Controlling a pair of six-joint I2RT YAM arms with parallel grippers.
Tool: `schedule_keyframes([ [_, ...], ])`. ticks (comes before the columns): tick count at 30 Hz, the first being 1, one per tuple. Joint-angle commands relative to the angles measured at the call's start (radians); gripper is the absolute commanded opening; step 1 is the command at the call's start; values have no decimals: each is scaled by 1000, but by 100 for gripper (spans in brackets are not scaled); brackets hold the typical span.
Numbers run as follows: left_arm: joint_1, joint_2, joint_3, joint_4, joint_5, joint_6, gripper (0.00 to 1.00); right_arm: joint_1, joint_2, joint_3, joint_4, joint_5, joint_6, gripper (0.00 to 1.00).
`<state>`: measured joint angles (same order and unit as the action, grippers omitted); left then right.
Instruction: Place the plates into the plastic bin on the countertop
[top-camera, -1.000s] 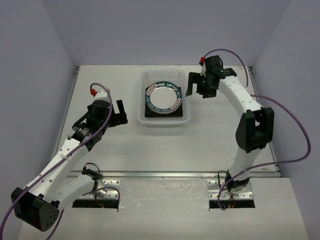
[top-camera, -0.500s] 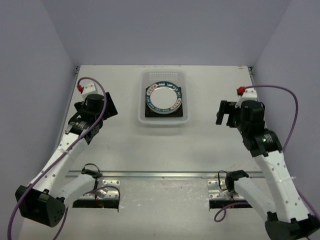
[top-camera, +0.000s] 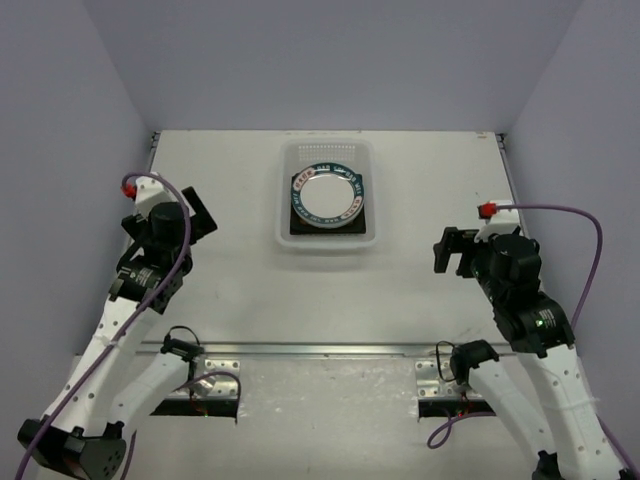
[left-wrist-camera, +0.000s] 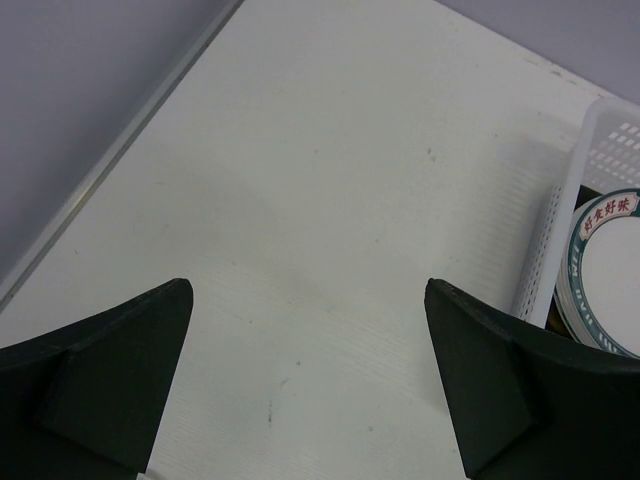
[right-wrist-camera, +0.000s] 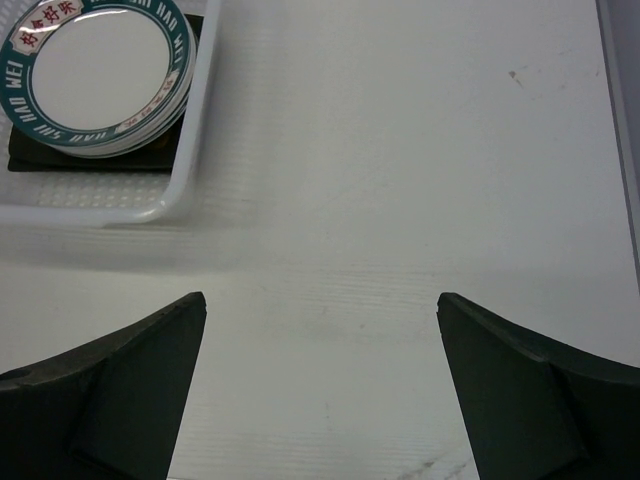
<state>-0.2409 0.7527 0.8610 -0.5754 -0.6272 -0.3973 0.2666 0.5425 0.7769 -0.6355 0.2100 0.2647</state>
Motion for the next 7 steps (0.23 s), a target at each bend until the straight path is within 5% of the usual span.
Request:
schedule_keyframes([
  [1, -1, -36, -25, 54, -16, 2, 100, 36, 8, -8, 46, 64, -22, 99],
  [7, -1, -13, -26, 55, -3, 1, 100, 43, 1, -14, 40, 85, -13, 99],
])
